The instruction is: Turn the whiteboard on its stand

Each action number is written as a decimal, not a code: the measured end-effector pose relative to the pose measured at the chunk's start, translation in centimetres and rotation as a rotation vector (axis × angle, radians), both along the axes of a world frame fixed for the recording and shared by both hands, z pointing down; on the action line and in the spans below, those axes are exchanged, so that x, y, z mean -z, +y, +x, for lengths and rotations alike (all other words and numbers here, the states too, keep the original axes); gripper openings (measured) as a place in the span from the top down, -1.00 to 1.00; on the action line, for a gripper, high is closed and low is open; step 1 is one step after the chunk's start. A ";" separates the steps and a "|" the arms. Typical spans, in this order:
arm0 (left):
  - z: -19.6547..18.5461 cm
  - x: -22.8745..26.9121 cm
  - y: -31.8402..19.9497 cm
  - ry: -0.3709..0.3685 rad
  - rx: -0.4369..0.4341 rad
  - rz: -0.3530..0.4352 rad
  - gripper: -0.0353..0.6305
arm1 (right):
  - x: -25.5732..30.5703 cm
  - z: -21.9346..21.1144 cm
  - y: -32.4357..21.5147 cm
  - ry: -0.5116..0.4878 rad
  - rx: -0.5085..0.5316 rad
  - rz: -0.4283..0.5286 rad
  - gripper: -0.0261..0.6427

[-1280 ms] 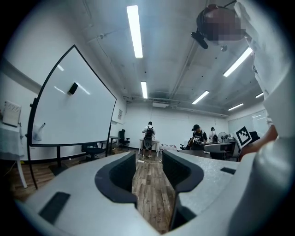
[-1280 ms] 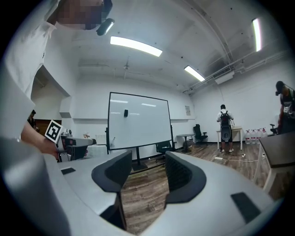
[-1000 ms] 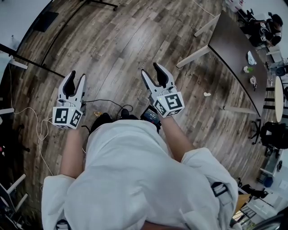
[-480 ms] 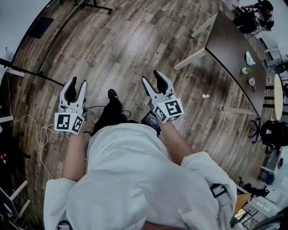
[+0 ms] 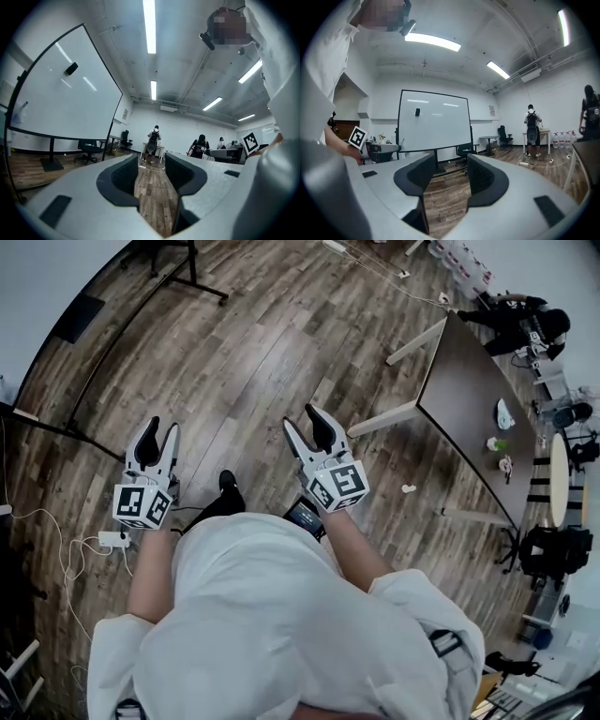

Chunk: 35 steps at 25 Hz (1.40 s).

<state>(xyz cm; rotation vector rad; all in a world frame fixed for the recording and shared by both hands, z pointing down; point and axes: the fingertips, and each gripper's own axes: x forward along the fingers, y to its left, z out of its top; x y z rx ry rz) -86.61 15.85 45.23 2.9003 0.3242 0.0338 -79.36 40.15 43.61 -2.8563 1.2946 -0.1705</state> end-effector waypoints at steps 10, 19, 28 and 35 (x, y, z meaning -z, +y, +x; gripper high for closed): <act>16.5 1.8 -5.4 0.047 -0.031 -0.017 0.35 | 2.4 15.3 -6.5 0.047 -0.006 0.006 0.29; 30.5 0.3 -6.6 0.041 0.001 -0.025 0.35 | -0.6 29.6 -5.6 -0.001 -0.019 0.000 0.32; 47.6 1.7 -5.9 0.026 0.115 0.006 0.35 | 0.6 49.7 -6.7 0.007 0.115 0.030 0.32; 58.5 3.5 -4.6 0.043 0.200 0.051 0.35 | 1.3 63.5 -6.7 0.036 0.209 0.033 0.32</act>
